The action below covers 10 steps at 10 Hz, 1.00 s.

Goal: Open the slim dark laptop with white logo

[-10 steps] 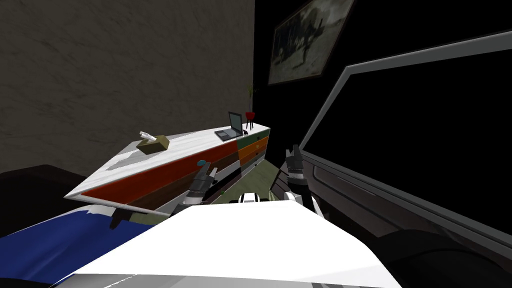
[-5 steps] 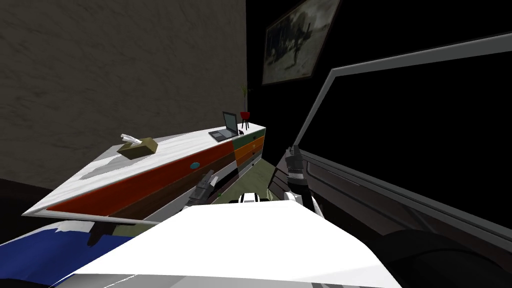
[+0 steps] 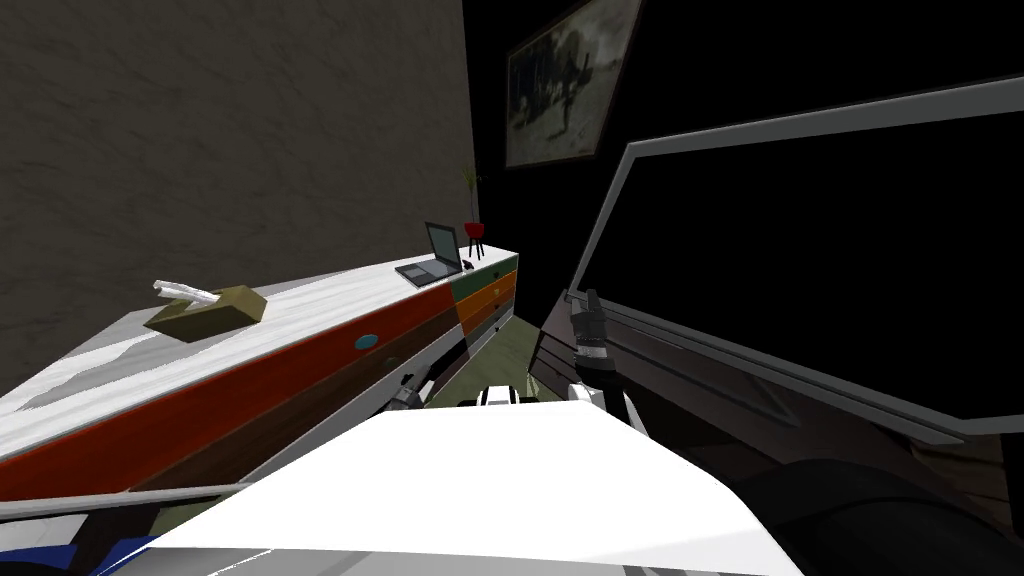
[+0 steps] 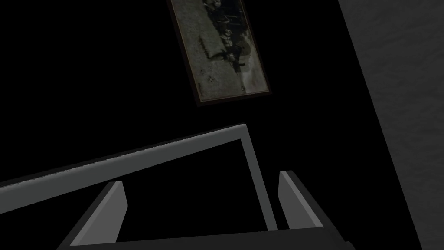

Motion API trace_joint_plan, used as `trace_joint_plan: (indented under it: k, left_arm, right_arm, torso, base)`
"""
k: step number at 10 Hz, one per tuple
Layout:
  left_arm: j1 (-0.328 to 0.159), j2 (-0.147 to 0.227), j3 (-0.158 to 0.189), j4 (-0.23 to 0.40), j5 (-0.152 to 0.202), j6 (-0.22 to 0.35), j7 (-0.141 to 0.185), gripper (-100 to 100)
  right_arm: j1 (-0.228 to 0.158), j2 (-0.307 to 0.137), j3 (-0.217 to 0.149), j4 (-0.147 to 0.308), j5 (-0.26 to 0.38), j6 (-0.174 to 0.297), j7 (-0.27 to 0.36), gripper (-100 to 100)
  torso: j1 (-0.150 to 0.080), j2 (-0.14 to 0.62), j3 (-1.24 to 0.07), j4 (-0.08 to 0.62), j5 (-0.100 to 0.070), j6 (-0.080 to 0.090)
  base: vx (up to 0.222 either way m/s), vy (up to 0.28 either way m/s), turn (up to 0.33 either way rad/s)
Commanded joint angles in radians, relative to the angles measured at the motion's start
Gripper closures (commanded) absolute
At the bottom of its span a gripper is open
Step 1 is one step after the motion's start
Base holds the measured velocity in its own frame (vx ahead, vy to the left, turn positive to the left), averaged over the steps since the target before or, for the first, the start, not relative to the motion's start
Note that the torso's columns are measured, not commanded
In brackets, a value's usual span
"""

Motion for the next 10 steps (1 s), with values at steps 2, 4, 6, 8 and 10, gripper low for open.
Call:
trace_joint_plan:
  k: [2, 4, 6, 8, 10]
  left_arm:
    - [0.08, 0.092, -0.048, 0.018, 0.055, 0.014, -0.056, -100]
    - [0.127, 0.15, -0.089, 0.042, 0.103, 0.028, -0.105, -100]
    - [0.14, 0.208, -0.089, 0.042, 0.106, 0.028, -0.105, -100]
    - [0.2, 0.268, -0.13, 0.066, 0.156, 0.041, -0.155, -100]
    - [0.243, 0.337, -0.172, 0.091, 0.206, 0.054, -0.198, -100]
  right_arm:
    - [0.0, 0.0, 0.0, 0.0, 0.0, 0.0, 0.0, 0]
    - [0.0, 0.0, 0.0, 0.0, 0.0, 0.0, 0.0, 0]
    - [0.0, 0.0, 0.0, 0.0, 0.0, 0.0, 0.0, 0]
    - [0.0, 0.0, 0.0, 0.0, 0.0, 0.0, 0.0, 0]
    - [0.0, 0.0, 0.0, 0.0, 0.0, 0.0, 0.0, 0]
  torso:
    - [-0.001, 0.0, 0.0, 0.0, 0.0, 0.001]
    - [0.0, 0.0, 0.0, 0.0, 0.0, 0.0]
    - [0.0, 0.0, 0.0, 0.0, 0.0, 0.0]
    - [-0.001, 0.0, 0.0, 0.0, 0.0, 0.001]
    - [0.0, 0.0, 0.0, 0.0, 0.0, 0.0]
  base:
    - [-0.006, -0.017, -0.281]
    - [-0.003, -0.015, -0.17]
    - [-0.004, -0.009, -0.097]
    - [-0.003, -0.017, -0.272]
    - [-0.001, -0.011, -0.185]
